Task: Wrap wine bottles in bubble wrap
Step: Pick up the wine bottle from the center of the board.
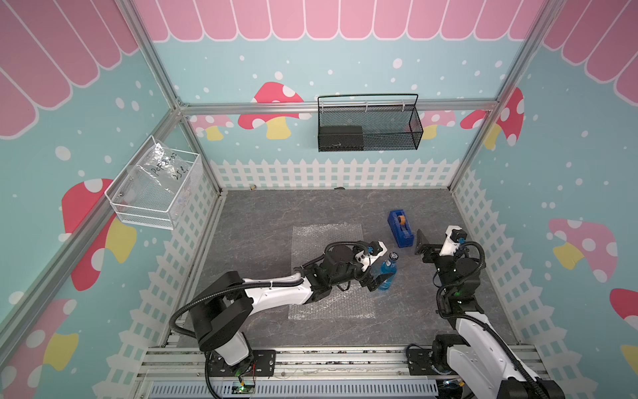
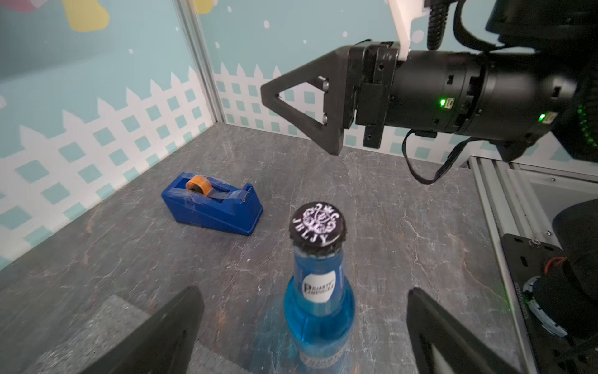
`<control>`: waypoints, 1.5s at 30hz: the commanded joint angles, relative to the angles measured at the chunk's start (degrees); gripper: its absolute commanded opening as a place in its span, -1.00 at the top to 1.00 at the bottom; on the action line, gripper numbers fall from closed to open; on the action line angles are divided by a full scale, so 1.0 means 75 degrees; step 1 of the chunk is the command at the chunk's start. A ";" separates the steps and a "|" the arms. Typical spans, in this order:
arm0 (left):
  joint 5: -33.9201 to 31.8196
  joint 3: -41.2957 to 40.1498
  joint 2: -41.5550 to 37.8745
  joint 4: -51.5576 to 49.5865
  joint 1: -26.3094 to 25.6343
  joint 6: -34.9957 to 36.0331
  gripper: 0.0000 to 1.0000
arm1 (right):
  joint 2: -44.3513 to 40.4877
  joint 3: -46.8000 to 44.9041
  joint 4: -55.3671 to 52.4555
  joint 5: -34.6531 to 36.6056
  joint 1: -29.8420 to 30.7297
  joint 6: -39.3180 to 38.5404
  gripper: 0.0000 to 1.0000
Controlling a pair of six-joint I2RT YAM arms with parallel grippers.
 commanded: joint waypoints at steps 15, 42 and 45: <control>0.0616 0.1163 0.1497 0.1138 -0.0135 -0.0912 0.44 | -0.1550 0.0308 -0.1764 -0.0397 -0.0012 0.0028 -0.96; 0.0887 0.0357 -0.3921 -0.0140 0.2621 -0.3107 1.00 | 0.2042 0.3843 -0.2292 -0.4144 0.4258 -0.3875 -0.99; 0.0801 0.0154 -0.4054 0.0123 0.2615 -0.3201 1.00 | 0.2561 0.4276 -0.2431 -0.4319 0.4438 -0.3770 -0.99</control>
